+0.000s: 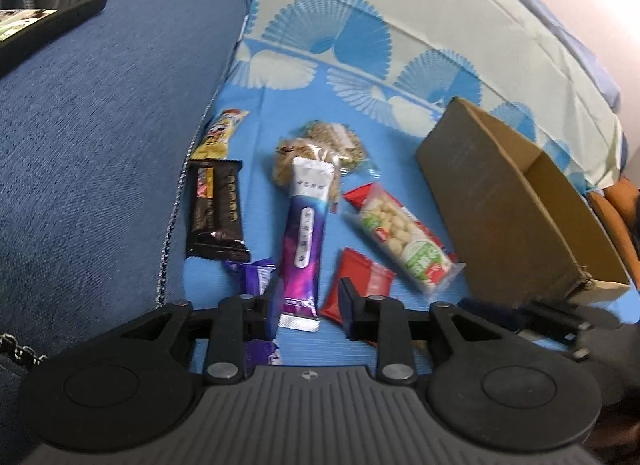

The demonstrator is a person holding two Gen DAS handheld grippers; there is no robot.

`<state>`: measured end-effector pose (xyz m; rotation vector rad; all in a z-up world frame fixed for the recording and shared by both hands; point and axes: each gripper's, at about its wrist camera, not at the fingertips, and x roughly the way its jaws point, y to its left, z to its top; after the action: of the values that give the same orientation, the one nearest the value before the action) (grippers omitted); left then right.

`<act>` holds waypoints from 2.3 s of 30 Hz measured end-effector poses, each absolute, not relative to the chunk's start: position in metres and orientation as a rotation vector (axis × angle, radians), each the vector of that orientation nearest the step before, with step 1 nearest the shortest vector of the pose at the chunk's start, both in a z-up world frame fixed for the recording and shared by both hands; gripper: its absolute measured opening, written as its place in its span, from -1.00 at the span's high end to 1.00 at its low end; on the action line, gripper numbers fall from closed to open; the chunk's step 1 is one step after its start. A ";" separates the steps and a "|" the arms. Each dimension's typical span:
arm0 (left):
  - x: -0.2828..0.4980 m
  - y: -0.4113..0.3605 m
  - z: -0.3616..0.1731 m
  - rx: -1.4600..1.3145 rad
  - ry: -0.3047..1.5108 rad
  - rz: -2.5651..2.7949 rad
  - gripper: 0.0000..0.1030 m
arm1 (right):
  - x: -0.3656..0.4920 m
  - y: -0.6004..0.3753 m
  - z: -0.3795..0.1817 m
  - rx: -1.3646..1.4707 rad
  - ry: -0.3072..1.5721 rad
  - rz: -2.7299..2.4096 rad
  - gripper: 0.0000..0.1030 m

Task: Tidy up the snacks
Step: 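Move both tools from the box toward the pile of snacks, then grasp the purple chocolate bar with the left tool while the right tool grasps the small red candy packet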

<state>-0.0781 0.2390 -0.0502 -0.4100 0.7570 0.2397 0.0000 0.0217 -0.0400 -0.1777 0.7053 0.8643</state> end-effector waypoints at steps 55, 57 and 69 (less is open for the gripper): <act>-0.053 0.238 -0.080 -0.430 0.997 0.275 0.55 | -0.002 0.034 -0.087 -0.260 0.793 0.868 0.18; -0.051 0.238 -0.082 -0.423 1.013 0.276 0.48 | -0.003 0.037 -0.088 -0.281 0.781 0.864 0.19; -0.048 0.230 -0.083 -0.350 1.009 0.295 0.65 | -0.005 0.027 -0.078 -0.299 0.725 0.843 0.48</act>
<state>-0.0480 0.2298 -0.0828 -0.3499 1.0088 0.2951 -0.0051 0.0266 -0.0779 -0.2990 0.7254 0.8426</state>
